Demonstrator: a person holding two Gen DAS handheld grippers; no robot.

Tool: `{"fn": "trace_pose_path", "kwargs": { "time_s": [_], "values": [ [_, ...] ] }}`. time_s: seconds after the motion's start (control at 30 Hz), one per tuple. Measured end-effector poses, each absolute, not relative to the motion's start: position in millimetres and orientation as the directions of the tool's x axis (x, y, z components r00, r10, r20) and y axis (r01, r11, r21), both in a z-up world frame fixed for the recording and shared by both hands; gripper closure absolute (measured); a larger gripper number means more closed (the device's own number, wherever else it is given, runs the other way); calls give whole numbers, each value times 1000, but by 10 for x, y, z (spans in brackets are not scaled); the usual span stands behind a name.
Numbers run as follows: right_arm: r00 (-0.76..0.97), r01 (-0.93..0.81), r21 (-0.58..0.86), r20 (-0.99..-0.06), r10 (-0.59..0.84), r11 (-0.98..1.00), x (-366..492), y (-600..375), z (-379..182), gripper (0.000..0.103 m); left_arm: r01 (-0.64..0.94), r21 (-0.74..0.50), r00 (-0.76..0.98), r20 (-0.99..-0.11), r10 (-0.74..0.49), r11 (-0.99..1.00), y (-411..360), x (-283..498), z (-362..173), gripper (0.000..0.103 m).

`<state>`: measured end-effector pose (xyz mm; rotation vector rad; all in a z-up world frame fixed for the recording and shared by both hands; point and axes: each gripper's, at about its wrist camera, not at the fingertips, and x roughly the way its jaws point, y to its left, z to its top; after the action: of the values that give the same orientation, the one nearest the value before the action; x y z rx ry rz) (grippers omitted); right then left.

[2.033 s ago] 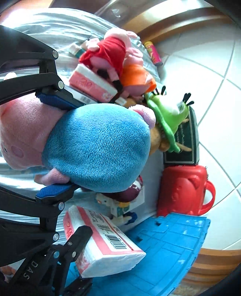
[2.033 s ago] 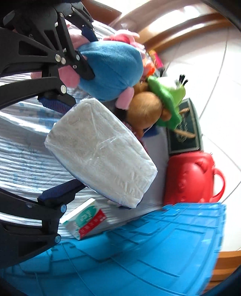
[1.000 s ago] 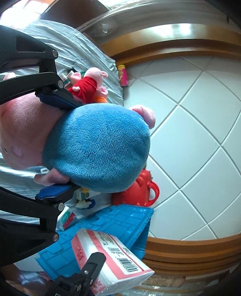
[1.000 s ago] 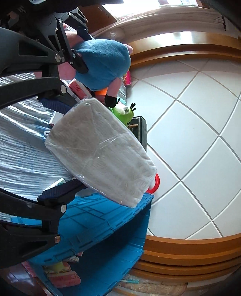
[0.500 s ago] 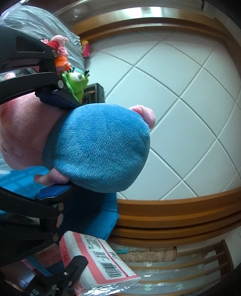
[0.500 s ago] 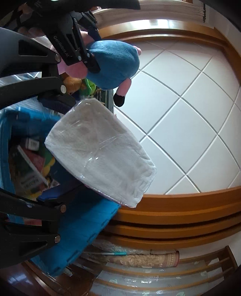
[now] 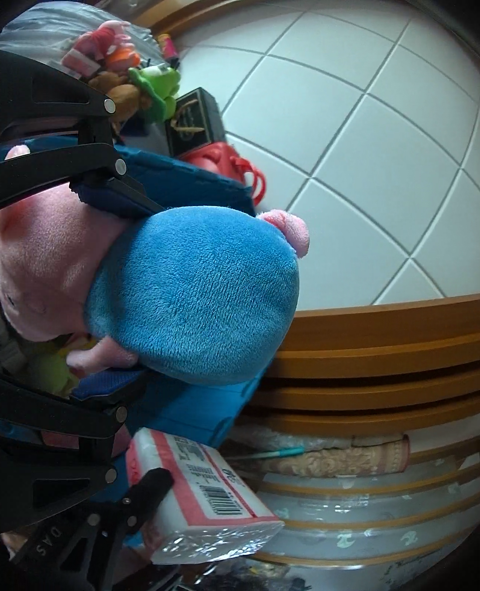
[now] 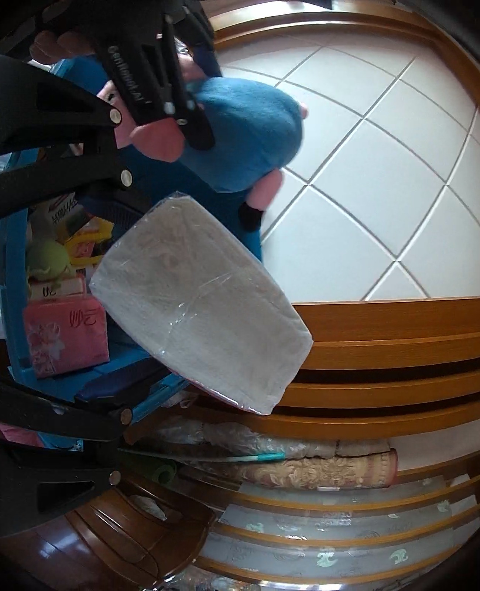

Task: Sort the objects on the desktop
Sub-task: 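Open both tools to drop the pig plush and tissue pack into the crate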

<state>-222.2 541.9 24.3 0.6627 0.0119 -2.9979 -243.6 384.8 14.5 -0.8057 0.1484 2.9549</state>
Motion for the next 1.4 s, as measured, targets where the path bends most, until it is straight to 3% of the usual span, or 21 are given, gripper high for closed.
{"fn": "trace_pose_path", "kwargs": {
  "time_s": [0.17, 0.27, 0.5, 0.87, 1.1, 1.23, 1.27, 1.4],
  "values": [
    [-883, 106, 3, -459, -95, -994, -2536, 5476, 62, 36, -37, 71, -807, -590, -12, -997, 3823, -2671, -176, 32],
    [-869, 126, 0, -482, -111, -992, -2725, 5511, -46, 36, -58, 3, -775, -630, 43, -998, 3784, -2749, -217, 31],
    [-871, 137, 14, -474, -127, -990, -2874, 5475, -76, 36, -49, 46, -752, -659, 7, -998, 3801, -2831, -270, 24],
    [-863, 86, 24, -498, -86, -996, -2969, 5491, -105, 36, 7, -49, -676, -737, 31, -999, 3611, -2973, -378, 22],
    [-861, 81, 46, -500, -93, -996, -2978, 5513, -101, 36, -11, 50, -670, -742, -29, -999, 3736, -2986, -396, 21],
    [-859, 90, 32, -504, -93, -995, -2984, 5487, -105, 36, 36, 173, -744, -653, -142, -984, 3825, -2821, -250, 14],
    [-857, 89, 34, -506, -94, -995, -2987, 5491, -107, 36, 54, 192, -764, -624, -165, -980, 3836, -2777, -208, 8],
    [-857, 96, 45, -505, -105, -994, -2984, 5507, -112, 36, 27, 210, -735, -658, -161, -977, 3854, -2820, -253, 2]
  ]
}}
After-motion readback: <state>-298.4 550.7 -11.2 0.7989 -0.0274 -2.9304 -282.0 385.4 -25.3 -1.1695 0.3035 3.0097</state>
